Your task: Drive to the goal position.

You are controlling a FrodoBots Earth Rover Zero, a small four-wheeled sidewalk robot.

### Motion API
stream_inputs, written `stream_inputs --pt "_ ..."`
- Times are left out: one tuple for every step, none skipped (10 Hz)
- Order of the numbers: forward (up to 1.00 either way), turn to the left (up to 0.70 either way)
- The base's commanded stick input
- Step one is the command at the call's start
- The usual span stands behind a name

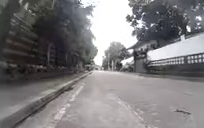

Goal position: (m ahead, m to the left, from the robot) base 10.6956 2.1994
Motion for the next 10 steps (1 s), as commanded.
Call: stream_inputs --pt "0.70 0.00" --pt "0.70 0.00" --pt "0.70 0.00" --pt "0.70 0.00" --pt "0.70 0.00" --pt "0.70 0.00" --pt "0.70 0.00" --pt "0.70 0.00" --pt "0.70 0.00" --pt "0.70 0.00"
